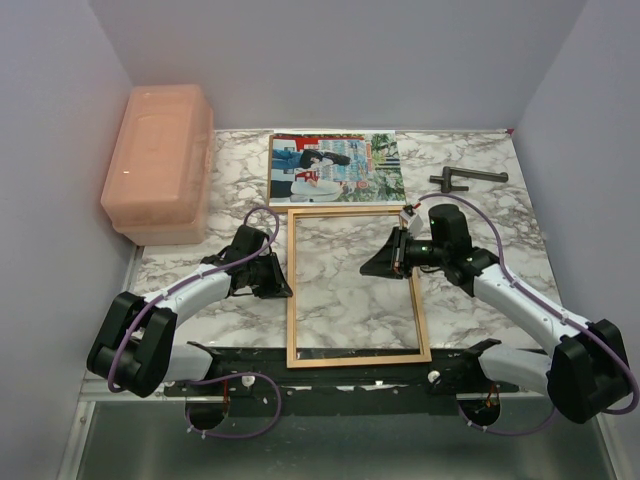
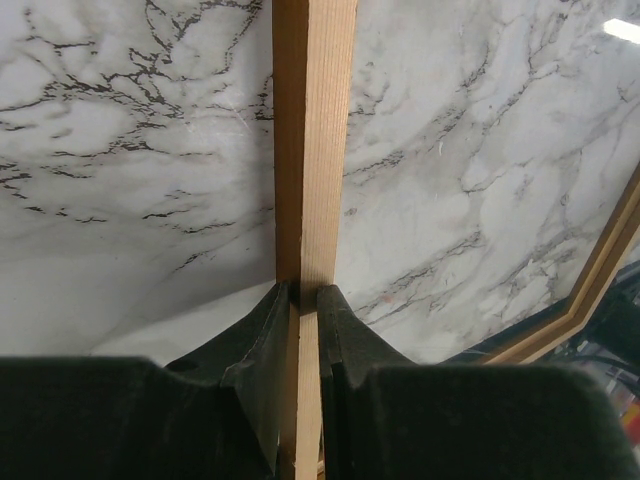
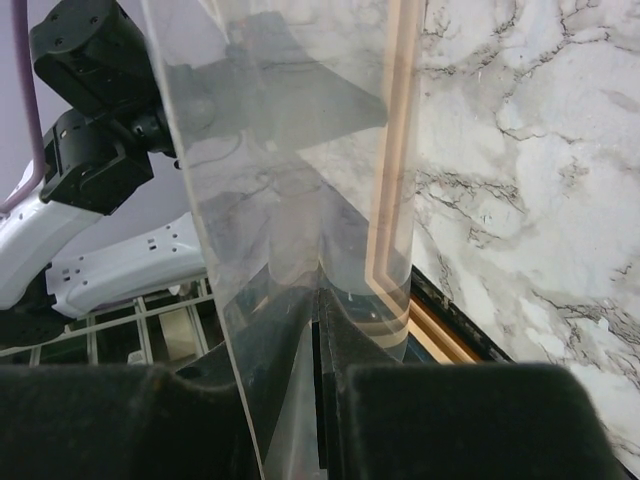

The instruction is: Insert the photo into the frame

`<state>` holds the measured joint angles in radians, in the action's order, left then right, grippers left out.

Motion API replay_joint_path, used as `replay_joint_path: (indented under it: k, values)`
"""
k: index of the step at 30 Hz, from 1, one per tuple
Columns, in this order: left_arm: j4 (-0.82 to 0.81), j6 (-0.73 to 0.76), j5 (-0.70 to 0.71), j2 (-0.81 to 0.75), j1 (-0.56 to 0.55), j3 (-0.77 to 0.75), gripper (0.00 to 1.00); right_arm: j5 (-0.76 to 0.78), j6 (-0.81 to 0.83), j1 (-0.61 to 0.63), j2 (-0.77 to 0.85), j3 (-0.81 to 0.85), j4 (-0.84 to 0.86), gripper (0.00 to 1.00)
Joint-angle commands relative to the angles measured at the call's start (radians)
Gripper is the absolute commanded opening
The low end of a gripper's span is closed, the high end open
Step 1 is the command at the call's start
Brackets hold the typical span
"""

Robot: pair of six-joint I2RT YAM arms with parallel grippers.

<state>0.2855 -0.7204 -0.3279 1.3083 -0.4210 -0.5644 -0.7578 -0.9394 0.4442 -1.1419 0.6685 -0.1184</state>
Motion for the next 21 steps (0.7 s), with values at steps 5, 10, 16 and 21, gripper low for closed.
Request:
replay_joint_path:
  k: [5,10,16,21]
  values:
    - [0.068,0.047,0.089,0.052,-0.013,0.044,0.18,-0.011,-0.041,0.016,0.015,0.021,0.042,0.17]
    - [0.068,0.047,0.089,0.049,-0.013,0.043,0.17,-0.006,-0.060,0.016,0.027,0.017,0.050,0.17]
    - [0.070,0.047,0.089,0.049,-0.015,0.044,0.17,-0.001,-0.064,0.015,0.027,-0.014,0.051,0.17]
    - [0.068,0.047,0.091,0.050,-0.015,0.044,0.17,-0.004,-0.057,0.015,0.023,-0.034,0.051,0.17]
